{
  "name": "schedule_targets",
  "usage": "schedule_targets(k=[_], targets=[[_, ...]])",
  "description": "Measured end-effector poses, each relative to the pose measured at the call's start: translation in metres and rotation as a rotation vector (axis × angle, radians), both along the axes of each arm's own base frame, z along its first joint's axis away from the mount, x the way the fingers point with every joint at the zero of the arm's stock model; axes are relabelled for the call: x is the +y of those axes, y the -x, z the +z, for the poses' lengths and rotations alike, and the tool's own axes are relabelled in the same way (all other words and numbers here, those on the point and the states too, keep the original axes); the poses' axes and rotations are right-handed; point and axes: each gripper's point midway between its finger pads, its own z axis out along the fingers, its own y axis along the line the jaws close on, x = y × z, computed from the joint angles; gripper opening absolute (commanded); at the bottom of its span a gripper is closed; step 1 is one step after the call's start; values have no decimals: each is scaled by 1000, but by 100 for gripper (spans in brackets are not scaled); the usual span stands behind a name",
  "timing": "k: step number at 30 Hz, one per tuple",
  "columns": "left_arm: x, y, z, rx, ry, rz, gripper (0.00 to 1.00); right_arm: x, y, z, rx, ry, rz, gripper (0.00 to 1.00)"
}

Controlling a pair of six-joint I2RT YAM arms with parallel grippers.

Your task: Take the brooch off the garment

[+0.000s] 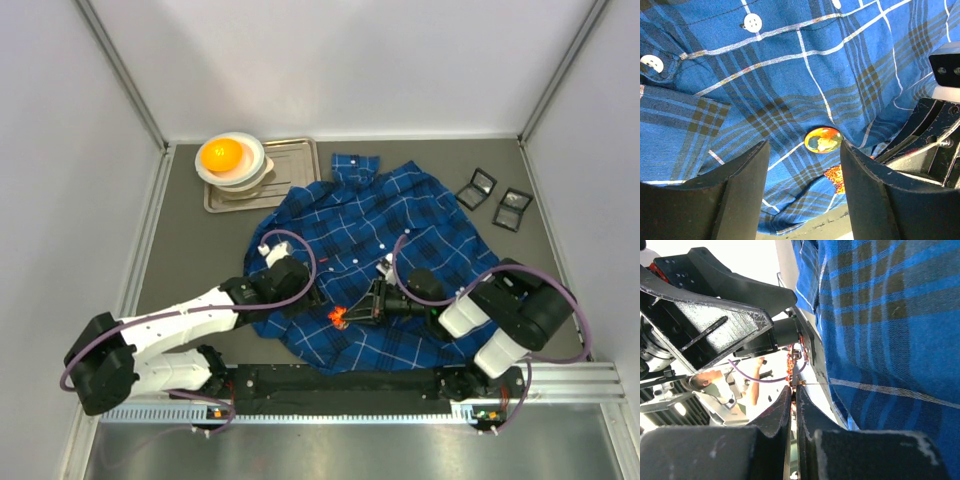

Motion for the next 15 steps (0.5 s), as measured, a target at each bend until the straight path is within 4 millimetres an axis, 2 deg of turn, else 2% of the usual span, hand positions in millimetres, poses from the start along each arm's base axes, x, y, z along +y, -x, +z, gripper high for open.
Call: schedule_targets(k=[10, 13, 15], targets=[[1, 1, 6, -10, 10, -4, 66, 3, 1, 2, -38, 5, 32, 0], [2, 2, 13, -4, 32, 8, 66, 7, -4, 12, -141, 40, 68, 0], [3, 5, 22, 12, 53, 15, 66, 10, -10, 26, -231, 64, 86, 0]])
